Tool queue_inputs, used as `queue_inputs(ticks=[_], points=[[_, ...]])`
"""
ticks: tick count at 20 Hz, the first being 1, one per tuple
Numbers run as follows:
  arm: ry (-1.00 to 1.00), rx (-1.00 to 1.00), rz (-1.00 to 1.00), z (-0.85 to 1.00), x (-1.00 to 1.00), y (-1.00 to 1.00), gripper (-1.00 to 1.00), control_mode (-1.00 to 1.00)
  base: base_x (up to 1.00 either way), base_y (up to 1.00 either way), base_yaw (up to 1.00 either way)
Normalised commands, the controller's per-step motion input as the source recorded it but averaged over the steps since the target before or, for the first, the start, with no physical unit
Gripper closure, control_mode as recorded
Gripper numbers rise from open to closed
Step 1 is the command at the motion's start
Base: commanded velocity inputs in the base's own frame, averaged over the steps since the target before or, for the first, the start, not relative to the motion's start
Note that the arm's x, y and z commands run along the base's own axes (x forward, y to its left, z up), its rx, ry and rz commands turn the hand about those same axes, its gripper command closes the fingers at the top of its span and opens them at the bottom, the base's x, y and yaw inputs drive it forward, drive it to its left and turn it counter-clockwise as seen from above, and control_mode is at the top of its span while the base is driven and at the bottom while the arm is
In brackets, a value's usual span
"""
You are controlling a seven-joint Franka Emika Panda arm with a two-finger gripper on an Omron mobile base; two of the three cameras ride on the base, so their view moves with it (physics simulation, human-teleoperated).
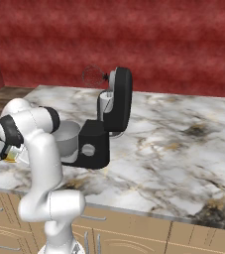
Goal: Add butter and sugar cubes to the stand mixer bowl and then turn on the stand mixer to begin making frosting.
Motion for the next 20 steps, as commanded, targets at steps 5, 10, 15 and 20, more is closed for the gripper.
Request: queue_inputs(ticks=[5, 10, 15, 20], points=[[-0.02, 0.08, 0.02, 0.47, 0.00, 0.00, -1.00, -1.00, 0.00, 0.00, 0.00], [0.00, 0.09, 0.00, 0.48, 0.02, 0.00, -1.00, -1.00, 0.00, 0.00, 0.00], [0.00, 0.02, 0.00, -0.01, 0.17, 0.00, -1.00, -1.00, 0.00, 0.00, 0.00], [0.01, 0.00, 0.00, -0.15, 0.18, 0.00, -1.00, -1.00, 0.00, 0.00, 0.00]])
